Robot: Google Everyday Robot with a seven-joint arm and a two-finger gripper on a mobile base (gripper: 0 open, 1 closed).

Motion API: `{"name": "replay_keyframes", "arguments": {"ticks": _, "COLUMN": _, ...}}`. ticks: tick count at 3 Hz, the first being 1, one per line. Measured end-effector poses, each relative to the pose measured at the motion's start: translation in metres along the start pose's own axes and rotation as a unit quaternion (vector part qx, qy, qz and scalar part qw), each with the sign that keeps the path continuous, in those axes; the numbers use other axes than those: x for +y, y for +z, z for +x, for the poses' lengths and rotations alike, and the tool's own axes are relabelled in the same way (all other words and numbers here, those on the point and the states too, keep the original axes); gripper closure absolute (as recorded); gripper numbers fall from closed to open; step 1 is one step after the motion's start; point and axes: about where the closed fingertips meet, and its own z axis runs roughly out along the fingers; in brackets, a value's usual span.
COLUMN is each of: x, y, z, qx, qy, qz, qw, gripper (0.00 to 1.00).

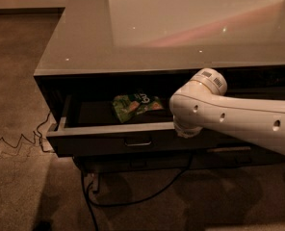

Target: Open top drawer

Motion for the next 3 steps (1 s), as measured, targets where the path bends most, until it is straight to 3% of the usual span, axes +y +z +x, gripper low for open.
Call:
{"name": "replay_keyframes", "arguments": {"ticks": 2, "x": 0.011, "y": -0.006, "z": 0.009, "qx": 0.0, "qy": 0.002, "qz": 0.003, "qw": 1.0, "gripper": 1.0}}
{"name": "replay_keyframes", "arguments": {"ticks": 3, "x": 0.029, "y": -0.025, "z": 0.015, "qx": -0.023, "qy": 0.006, "qz": 0.03, "qw": 0.9993, "gripper": 1.0}}
